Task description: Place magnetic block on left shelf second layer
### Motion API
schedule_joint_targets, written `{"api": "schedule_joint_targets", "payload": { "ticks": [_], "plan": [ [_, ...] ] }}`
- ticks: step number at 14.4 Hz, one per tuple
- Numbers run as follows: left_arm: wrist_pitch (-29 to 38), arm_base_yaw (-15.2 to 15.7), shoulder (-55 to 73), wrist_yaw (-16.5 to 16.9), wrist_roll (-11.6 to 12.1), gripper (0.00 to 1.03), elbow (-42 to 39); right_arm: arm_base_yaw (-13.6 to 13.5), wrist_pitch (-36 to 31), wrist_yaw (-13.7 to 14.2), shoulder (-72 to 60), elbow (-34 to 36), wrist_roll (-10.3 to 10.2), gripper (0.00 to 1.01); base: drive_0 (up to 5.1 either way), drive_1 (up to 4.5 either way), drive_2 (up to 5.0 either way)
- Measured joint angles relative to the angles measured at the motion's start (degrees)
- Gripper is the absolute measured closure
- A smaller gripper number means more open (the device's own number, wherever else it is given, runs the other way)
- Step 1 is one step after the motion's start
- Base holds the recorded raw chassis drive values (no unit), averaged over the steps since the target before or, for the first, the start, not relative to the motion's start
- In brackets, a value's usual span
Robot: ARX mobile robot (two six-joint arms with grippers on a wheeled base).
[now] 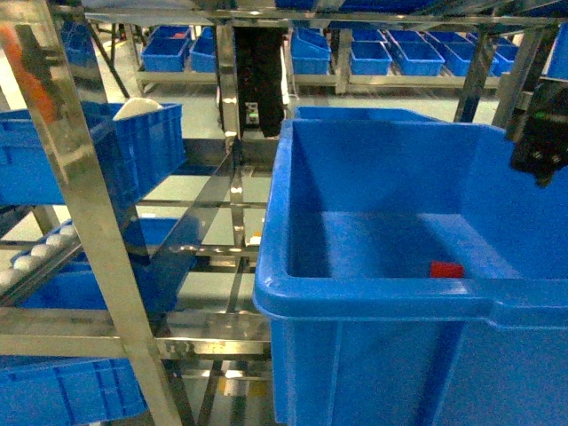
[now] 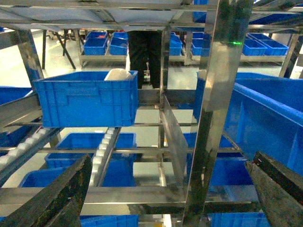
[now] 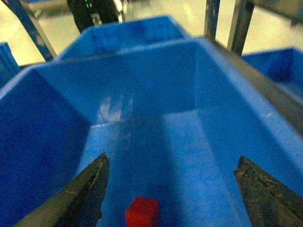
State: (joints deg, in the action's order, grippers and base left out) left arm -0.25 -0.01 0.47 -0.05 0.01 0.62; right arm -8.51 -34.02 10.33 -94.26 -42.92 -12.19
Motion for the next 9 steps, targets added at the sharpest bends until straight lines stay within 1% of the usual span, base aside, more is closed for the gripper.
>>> {"api": "schedule_joint_targets", "payload": {
  "ticks": [1, 2, 3, 4, 5, 6, 7, 8, 9],
  "plan": [
    [0.0, 0.0, 0.0, 0.0, 0.0, 0.05, 0.0, 0.4, -2.0, -0.9, 4.3, 3.0, 2.6, 0.13, 0.0, 0.0, 0.0],
    [0.0, 0.0, 0.0, 0.0, 0.0, 0.05, 0.0, 1.5, -0.1, -3.9, 11.3, 7.0, 5.7, 0.01, 0.0, 0.0, 0.0],
    [0.0, 0.0, 0.0, 0.0, 0.0, 0.05, 0.0, 3.0, 3.3, -7.0, 17.5, 10.3, 7.9, 0.03, 0.0, 0.0, 0.0],
    [0.0, 0.0, 0.0, 0.0, 0.0, 0.05, 0.0, 5.4, 8.3, -9.6, 23.8, 12.7, 9.4, 0.03, 0.0, 0.0, 0.0],
    [0.0, 0.0, 0.0, 0.0, 0.0, 0.05, 0.0, 7.7, 13.8, -11.7, 30.6, 14.2, 10.4, 0.03, 0.0, 0.0, 0.0],
    [0.0, 0.0, 0.0, 0.0, 0.0, 0.05, 0.0, 9.3, 20.2, -13.0, 38.9, 14.7, 10.4, 0.03, 0.0, 0.0, 0.0],
    [0.0, 0.0, 0.0, 0.0, 0.0, 0.05, 0.0, 9.2, 24.3, -13.4, 44.6, 14.8, 10.4, 0.03, 0.0, 0.0, 0.0],
    [0.0, 0.0, 0.0, 0.0, 0.0, 0.05, 0.0, 8.0, 28.1, -13.7, 50.0, 15.0, 10.3, 0.03, 0.0, 0.0, 0.0],
    [0.0, 0.0, 0.0, 0.0, 0.0, 0.05, 0.0, 7.7, 28.7, -14.2, 51.7, 15.3, 10.3, 0.03, 0.0, 0.0, 0.0]
  ]
}}
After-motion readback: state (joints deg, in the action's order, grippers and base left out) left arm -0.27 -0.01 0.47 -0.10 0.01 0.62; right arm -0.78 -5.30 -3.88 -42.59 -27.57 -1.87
